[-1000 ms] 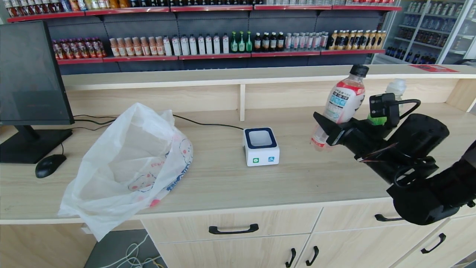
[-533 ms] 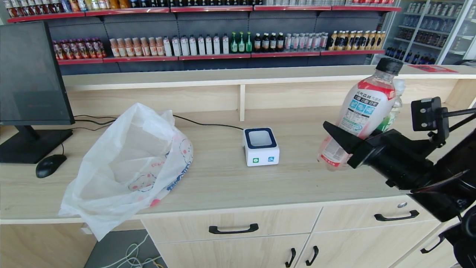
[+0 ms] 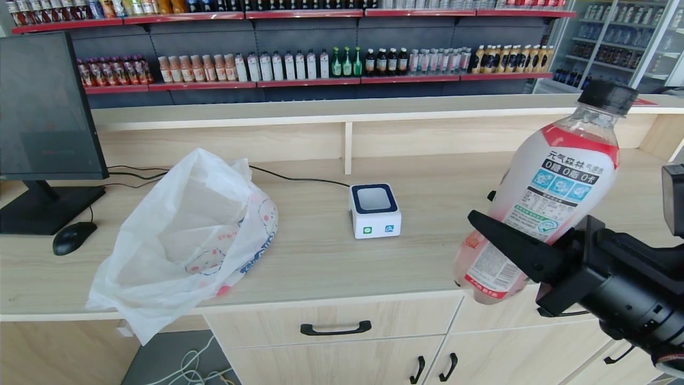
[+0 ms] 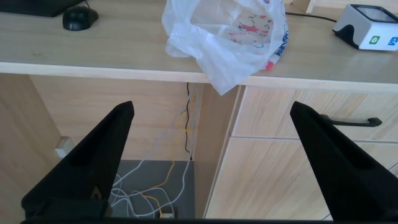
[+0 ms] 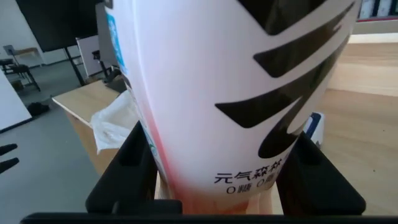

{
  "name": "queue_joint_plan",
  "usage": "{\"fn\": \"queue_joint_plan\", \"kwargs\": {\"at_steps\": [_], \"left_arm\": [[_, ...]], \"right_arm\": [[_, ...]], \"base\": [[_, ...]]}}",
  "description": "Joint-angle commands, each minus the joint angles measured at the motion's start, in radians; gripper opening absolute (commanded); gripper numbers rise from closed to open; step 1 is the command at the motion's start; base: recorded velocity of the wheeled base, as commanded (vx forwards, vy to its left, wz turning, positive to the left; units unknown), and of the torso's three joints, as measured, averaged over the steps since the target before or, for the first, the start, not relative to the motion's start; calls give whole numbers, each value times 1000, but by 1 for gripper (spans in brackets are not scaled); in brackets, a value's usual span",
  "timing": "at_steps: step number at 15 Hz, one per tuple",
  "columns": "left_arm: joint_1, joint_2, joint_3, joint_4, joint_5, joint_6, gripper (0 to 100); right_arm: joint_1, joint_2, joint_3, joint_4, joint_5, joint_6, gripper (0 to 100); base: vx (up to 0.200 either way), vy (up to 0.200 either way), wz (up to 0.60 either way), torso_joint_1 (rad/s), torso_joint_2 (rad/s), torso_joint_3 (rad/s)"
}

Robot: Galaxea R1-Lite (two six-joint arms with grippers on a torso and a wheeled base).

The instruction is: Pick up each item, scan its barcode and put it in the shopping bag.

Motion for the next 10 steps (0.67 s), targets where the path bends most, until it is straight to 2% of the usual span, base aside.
{"fn": "queue_joint_plan", "kwargs": {"at_steps": [1,2,5,8,10], "left_arm": [[0,0,0,-1,0,0,100],[0,1,0,-1,0,0,100],[0,1,0,-1,0,0,100],[0,0,0,-1,0,0,100],[0,1,0,-1,0,0,100]], "right_arm": [[78,77,-138,2,-1,31,0],[110,128,-231,2,-1,82,0],[115,261,-420,-7,32,195,0],[144,326,-452,-47,113,217,0],[184,361,-447,-116,124,269,0]], "base": [[0,0,0,0,0,0],[0,0,0,0,0,0],[0,0,0,0,0,0],[0,0,0,0,0,0],[0,0,0,0,0,0]]}}
